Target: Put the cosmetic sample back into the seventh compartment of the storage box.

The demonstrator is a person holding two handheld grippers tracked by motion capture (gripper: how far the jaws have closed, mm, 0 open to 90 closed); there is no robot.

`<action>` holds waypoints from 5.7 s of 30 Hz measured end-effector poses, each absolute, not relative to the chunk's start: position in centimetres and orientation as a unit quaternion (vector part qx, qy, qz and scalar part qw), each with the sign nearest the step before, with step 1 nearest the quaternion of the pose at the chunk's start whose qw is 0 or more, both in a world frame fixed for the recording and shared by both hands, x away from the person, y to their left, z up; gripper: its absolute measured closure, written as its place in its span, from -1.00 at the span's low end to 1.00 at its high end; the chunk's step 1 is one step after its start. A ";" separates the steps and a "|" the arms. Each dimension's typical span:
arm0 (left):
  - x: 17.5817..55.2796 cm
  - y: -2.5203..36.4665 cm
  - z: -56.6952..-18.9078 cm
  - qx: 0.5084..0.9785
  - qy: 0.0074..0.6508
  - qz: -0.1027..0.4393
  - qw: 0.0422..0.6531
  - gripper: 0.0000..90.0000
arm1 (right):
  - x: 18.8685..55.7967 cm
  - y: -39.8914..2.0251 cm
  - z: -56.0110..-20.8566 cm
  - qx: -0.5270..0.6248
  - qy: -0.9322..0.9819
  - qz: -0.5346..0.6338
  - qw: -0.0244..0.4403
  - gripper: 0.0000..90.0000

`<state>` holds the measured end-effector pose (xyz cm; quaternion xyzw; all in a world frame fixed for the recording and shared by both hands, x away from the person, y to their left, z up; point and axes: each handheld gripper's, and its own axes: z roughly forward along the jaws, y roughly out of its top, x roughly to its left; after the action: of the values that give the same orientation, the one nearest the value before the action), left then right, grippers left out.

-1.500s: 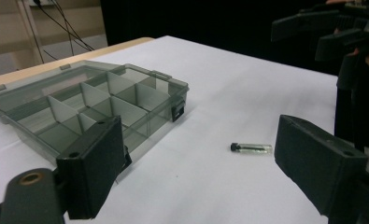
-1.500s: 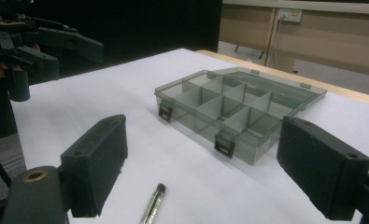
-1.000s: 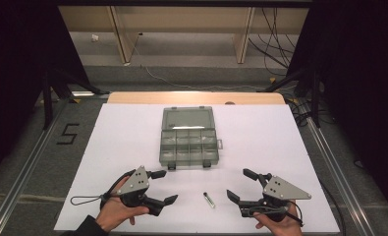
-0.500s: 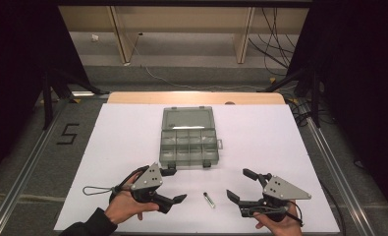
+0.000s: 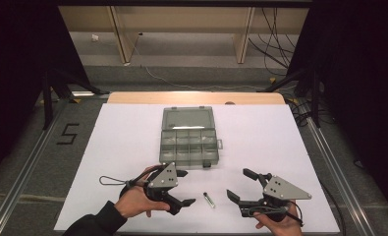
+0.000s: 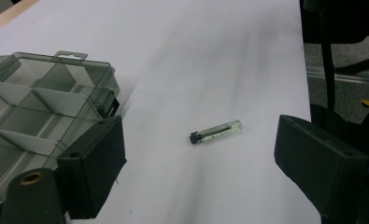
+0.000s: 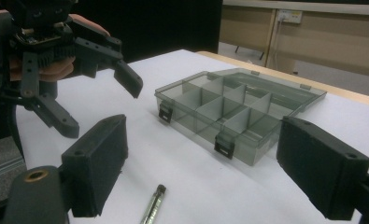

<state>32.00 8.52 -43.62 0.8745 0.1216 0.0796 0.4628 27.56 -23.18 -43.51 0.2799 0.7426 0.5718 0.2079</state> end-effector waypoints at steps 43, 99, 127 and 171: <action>34.6 -0.2 -45.6 0.951 -0.057 0.037 0.303 -0.42 | 27.6 -23.2 -43.5 0.279 0.741 0.572 0.214 -0.60; 35.6 -1.6 -46.4 0.977 -0.040 -0.029 0.207 0.78 | 27.6 -23.2 -43.5 0.281 0.741 0.572 0.212 -0.60; 37.9 2.0 -42.8 0.964 0.071 0.016 0.258 0.79 | 27.6 -23.2 -43.5 0.280 0.742 0.571 0.211 -0.60; 43.6 3.1 -39.6 0.942 0.190 0.063 0.269 0.79 | 27.4 -23.2 -43.5 0.287 0.750 0.563 0.196 -0.59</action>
<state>43.59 3.12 -39.62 0.9423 0.1895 0.0626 0.2686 27.44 -23.22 -43.46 0.2869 0.7503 0.5625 0.1957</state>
